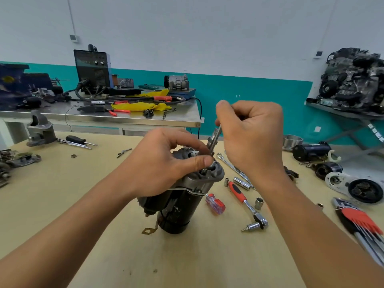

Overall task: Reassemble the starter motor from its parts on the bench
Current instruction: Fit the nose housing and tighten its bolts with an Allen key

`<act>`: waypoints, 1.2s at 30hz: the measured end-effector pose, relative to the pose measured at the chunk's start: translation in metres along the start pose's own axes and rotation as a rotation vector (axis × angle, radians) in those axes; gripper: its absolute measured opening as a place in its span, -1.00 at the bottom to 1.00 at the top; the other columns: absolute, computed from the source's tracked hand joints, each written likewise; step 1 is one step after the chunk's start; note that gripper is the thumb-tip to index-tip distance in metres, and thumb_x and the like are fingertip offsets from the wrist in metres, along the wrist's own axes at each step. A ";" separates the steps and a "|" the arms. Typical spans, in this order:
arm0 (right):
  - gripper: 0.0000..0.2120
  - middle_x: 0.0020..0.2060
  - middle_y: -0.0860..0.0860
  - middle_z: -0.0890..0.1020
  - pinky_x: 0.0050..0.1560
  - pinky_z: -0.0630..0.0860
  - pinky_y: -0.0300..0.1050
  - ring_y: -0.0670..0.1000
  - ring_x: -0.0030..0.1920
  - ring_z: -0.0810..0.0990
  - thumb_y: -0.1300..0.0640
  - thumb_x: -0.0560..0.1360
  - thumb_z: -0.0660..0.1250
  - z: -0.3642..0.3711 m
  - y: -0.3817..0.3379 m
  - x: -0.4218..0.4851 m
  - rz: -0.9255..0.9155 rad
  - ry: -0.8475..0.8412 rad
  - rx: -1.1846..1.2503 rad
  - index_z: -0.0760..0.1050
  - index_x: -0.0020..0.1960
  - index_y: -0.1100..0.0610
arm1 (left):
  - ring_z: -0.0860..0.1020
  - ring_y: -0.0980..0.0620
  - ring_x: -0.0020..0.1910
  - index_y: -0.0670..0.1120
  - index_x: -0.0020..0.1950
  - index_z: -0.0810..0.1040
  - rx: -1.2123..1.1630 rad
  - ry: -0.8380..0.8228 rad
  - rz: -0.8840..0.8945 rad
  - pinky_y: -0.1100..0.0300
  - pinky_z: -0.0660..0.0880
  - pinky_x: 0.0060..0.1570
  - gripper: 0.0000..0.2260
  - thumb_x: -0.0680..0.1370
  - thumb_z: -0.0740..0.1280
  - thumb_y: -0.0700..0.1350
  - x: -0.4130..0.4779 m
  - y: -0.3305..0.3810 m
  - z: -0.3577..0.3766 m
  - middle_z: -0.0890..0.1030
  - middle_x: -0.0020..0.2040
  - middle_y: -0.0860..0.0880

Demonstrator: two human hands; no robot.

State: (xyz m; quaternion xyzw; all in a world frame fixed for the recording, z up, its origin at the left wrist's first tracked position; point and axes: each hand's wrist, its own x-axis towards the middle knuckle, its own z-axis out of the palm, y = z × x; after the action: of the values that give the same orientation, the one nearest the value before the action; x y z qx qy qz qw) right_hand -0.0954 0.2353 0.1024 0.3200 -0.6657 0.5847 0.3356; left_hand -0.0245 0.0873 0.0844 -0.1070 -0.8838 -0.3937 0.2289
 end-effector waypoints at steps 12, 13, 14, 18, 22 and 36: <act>-0.83 -0.42 -0.03 0.57 -0.56 0.35 -0.29 -0.06 -0.48 0.52 0.14 0.59 0.30 -0.011 0.029 0.012 0.317 -0.651 0.454 0.67 -0.08 0.11 | 0.64 0.06 0.06 0.10 -0.01 0.74 0.089 -0.275 -0.003 -0.08 0.51 0.18 -0.72 0.41 0.39 0.20 0.017 -0.004 -0.019 0.71 0.04 0.10; -0.85 -0.43 -0.02 0.59 -0.57 0.35 -0.31 -0.07 -0.50 0.52 0.12 0.55 0.33 -0.009 0.028 0.011 0.289 -0.628 0.469 0.66 -0.10 0.12 | 0.65 0.02 0.03 0.09 -0.01 0.75 0.087 -0.293 -0.004 -0.12 0.52 0.17 -0.72 0.42 0.39 0.21 0.019 -0.004 -0.021 0.73 0.00 0.09; -0.86 -0.44 -0.01 0.59 -0.57 0.35 -0.33 -0.08 -0.52 0.51 0.10 0.51 0.36 -0.007 0.029 0.010 0.270 -0.606 0.505 0.66 -0.13 0.14 | 0.66 -0.01 0.00 0.09 -0.02 0.75 0.084 -0.307 -0.003 -0.16 0.52 0.16 -0.71 0.42 0.40 0.22 0.021 -0.004 -0.022 0.73 -0.03 0.07; -0.89 -0.47 0.02 0.59 -0.58 0.34 -0.34 -0.10 -0.58 0.46 0.09 0.36 0.46 -0.002 0.034 0.005 0.314 -0.502 0.639 0.65 -0.28 0.13 | 0.65 -0.12 -0.05 0.05 -0.06 0.76 0.049 -0.320 0.023 -0.25 0.50 0.13 -0.73 0.46 0.40 0.20 0.025 -0.005 -0.022 0.73 -0.09 0.01; -0.87 -0.46 0.00 0.57 -0.56 0.35 -0.31 -0.10 -0.59 0.43 0.00 0.31 0.51 0.001 0.037 0.004 0.337 -0.520 0.642 0.66 -0.28 0.05 | 0.61 -0.28 -0.09 -0.05 0.00 0.75 -0.004 -0.317 0.047 -0.31 0.51 -0.01 -0.72 0.48 0.42 0.11 0.024 -0.010 -0.021 0.72 -0.09 -0.12; -0.88 -0.42 0.00 0.63 -0.54 0.40 -0.38 -0.09 -0.54 0.52 0.14 0.49 0.35 -0.007 0.036 0.009 0.173 -0.608 0.624 0.63 -0.14 0.16 | 0.64 -0.17 -0.16 -0.08 0.02 0.74 -0.057 -0.311 0.084 0.00 0.56 -0.15 -0.70 0.43 0.45 0.08 0.029 -0.011 -0.020 0.73 -0.14 -0.08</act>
State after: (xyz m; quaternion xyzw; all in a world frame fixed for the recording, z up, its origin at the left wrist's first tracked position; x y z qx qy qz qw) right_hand -0.1299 0.2463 0.0903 0.5065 -0.5501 0.6629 -0.0382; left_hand -0.0470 0.0653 0.1034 -0.2099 -0.8918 -0.3876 0.1025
